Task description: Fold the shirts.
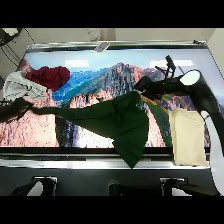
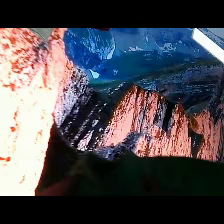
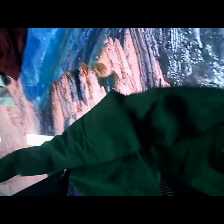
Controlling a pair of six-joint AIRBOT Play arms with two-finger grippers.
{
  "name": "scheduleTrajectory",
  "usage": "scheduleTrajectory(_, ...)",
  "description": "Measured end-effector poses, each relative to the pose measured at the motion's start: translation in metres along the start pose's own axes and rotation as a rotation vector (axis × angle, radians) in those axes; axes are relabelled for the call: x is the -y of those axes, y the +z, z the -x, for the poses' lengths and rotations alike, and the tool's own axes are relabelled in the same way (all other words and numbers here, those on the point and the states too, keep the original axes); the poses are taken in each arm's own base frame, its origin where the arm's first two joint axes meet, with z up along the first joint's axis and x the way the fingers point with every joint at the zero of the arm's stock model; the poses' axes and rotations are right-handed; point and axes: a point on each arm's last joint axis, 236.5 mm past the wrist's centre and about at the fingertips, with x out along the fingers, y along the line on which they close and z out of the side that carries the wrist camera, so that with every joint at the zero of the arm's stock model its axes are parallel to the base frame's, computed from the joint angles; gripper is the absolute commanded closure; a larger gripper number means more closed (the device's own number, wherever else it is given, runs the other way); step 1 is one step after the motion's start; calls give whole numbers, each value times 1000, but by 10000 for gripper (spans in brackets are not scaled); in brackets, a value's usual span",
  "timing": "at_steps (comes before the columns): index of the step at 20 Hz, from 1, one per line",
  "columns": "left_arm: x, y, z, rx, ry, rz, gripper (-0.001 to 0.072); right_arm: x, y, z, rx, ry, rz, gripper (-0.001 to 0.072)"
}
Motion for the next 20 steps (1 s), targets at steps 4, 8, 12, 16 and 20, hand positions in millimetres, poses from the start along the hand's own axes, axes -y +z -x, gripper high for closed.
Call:
scheduleTrajectory(4,-5,-4,-27,-117,10,-72,0,21,21,10,23,29,-8,65)
scheduleTrajectory(8,-8,-59,-38,-337,17,-131,0,95,-3,43,-126,-152,2,61)
scheduleTrajectory(12,13,-143,-71,-535,-51,-134,42,143,-59,51,-322,-255,-62,23)
scheduleTrajectory(16,37,-200,-101,-636,-92,-92,61,167,-98,49,-429,-286,-124,23)
scheduleTrajectory(20,57,-224,-125,-645,-122,-27,74,181,-125,45,-488,-297,-157,23)
